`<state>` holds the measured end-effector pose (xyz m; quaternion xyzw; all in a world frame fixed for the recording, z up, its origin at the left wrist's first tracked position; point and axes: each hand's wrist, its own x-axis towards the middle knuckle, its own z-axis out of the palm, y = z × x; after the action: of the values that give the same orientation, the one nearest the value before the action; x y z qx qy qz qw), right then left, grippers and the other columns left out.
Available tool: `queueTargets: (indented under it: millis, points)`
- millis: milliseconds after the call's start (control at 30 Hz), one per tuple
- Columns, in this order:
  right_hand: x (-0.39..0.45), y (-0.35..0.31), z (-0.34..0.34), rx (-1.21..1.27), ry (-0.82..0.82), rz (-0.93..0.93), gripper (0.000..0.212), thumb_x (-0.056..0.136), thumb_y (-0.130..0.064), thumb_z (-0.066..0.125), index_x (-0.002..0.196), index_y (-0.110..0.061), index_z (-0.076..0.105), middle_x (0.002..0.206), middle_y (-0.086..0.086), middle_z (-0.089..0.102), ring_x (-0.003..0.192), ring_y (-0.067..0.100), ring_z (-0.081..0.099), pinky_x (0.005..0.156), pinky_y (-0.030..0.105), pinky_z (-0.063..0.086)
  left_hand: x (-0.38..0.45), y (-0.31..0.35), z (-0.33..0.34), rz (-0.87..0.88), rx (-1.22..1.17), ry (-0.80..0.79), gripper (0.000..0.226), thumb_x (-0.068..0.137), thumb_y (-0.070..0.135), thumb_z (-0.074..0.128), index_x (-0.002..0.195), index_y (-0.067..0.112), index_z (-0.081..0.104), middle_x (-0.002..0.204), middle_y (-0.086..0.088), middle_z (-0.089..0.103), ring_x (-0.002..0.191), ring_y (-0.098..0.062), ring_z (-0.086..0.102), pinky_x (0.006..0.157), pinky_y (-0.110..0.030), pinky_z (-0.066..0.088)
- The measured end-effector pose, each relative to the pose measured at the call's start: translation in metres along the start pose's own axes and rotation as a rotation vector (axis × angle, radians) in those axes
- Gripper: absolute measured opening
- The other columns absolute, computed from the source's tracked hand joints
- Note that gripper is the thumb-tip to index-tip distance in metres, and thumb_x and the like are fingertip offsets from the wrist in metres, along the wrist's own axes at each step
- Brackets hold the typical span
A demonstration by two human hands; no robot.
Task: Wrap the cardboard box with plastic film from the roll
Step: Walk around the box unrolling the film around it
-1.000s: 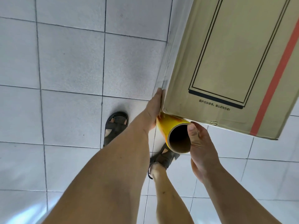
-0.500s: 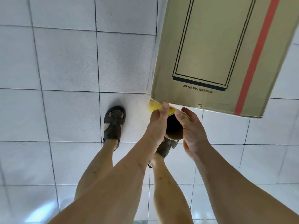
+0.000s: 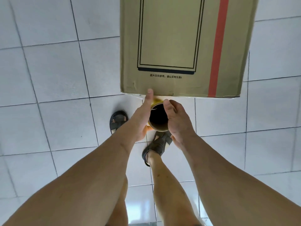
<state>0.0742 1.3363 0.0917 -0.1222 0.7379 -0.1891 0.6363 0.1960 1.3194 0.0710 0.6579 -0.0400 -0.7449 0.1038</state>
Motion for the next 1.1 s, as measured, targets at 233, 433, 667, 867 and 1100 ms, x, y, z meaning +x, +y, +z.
queueTargets:
  millis: [233, 433, 667, 867, 1100]
  points:
    - [0.001, 0.0, -0.01, 0.049, 0.018, 0.054, 0.08, 0.079, -0.069, 0.066, 0.143, -0.027, 0.047, 0.134, -0.001, 0.059, 0.122, 0.02, 0.057, 0.108, 0.044, 0.046, 0.006, 0.009, 0.012, 0.034, 0.199, 0.077, 0.143, 0.042, 0.116, 0.049, 0.15, 0.023, 0.06, 0.144, -0.006, 0.072, 0.137, -0.029, 0.065, 0.124, -0.054, 0.046]
    - [-0.003, -0.005, -0.024, 0.017, 0.069, 0.055, 0.072, 0.088, -0.069, 0.055, 0.145, -0.026, 0.047, 0.137, -0.001, 0.057, 0.124, 0.022, 0.054, 0.108, 0.044, 0.046, 0.004, 0.011, 0.022, -0.026, 0.194, -0.071, 0.111, 0.074, 0.104, 0.039, 0.141, 0.022, 0.072, 0.132, -0.01, 0.081, 0.127, -0.031, 0.076, 0.112, -0.055, 0.059]
    - [-0.008, -0.005, -0.032, 0.068, 0.053, 0.138, 0.11, 0.061, -0.092, 0.057, 0.148, -0.026, 0.043, 0.142, -0.003, 0.055, 0.13, 0.019, 0.051, 0.112, 0.042, 0.04, 0.007, 0.014, 0.04, -0.017, 0.259, 0.027, 0.125, 0.05, 0.109, 0.052, 0.144, 0.028, 0.066, 0.145, -0.004, 0.072, 0.138, -0.028, 0.063, 0.128, -0.054, 0.038]
    - [-0.006, -0.007, -0.046, 0.008, 0.1, 0.082, 0.085, 0.078, -0.075, 0.059, 0.146, -0.025, 0.048, 0.142, -0.004, 0.056, 0.129, 0.018, 0.053, 0.112, 0.038, 0.04, 0.012, 0.012, 0.048, -0.062, 0.176, -0.09, 0.125, 0.052, 0.109, 0.054, 0.144, 0.026, 0.066, 0.13, -0.009, 0.081, 0.124, -0.03, 0.076, 0.114, -0.052, 0.057]
    - [0.003, -0.005, -0.06, 0.034, 0.048, 0.122, 0.116, 0.054, -0.092, 0.063, 0.147, -0.025, 0.045, 0.143, -0.005, 0.056, 0.132, 0.018, 0.052, 0.113, 0.038, 0.038, 0.02, 0.007, 0.067, 0.005, 0.173, 0.018, 0.15, 0.027, 0.115, 0.062, 0.147, 0.026, 0.064, 0.143, -0.006, 0.074, 0.136, -0.029, 0.067, 0.126, -0.052, 0.044]
